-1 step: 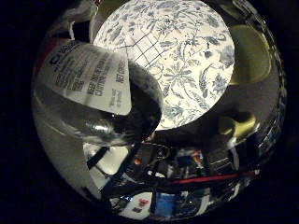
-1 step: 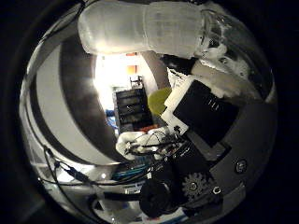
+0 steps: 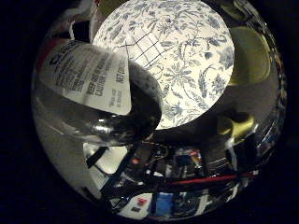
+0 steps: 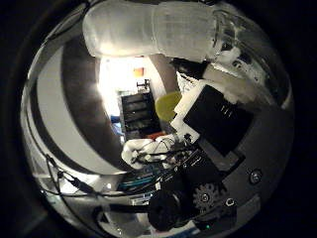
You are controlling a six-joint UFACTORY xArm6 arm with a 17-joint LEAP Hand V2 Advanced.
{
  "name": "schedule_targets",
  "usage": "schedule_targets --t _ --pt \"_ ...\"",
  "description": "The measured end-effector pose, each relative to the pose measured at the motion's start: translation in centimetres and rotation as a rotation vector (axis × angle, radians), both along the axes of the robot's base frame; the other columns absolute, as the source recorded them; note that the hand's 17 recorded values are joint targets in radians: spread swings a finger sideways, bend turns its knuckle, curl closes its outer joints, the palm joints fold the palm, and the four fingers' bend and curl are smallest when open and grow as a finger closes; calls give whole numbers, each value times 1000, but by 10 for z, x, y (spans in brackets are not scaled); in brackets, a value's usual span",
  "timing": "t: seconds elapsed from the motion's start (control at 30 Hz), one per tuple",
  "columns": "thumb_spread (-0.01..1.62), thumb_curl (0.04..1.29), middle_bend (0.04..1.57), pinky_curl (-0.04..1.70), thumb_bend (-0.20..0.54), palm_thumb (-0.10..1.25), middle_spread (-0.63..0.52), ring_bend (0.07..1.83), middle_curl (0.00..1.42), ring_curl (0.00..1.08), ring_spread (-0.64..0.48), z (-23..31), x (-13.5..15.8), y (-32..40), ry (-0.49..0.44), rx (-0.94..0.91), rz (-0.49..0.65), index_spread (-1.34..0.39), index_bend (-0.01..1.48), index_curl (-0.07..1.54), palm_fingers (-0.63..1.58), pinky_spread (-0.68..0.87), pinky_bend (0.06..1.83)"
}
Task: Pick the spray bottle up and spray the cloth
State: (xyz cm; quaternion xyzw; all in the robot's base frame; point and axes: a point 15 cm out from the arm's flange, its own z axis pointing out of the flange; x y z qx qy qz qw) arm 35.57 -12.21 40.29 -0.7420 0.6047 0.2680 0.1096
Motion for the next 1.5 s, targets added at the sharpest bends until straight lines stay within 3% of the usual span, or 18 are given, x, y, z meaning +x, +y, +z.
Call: schedule_targets --t 0.3,0.57,1.13,1.5 --pt "1056 707 1319 1035 -12 1046 -82 1432 553 551 -150 5 -3 46 110 -367 215 -176 1177 643 1231 -210 1079" --pt "1066 703 1320 1052 -12 1033 -90 1430 554 552 -150 -1 6 64 175 -610 303 -176 1177 644 1230 -221 1069" --pt "1097 694 1319 1070 -11 1036 -92 1429 555 553 -151 -77 30 89 372 -684 342 -186 1169 649 1231 -243 1057" --pt "1104 687 1320 1075 -11 1047 -84 1430 556 553 -151 -75 31 94 356 -660 350 -189 1162 654 1230 -247 1054"
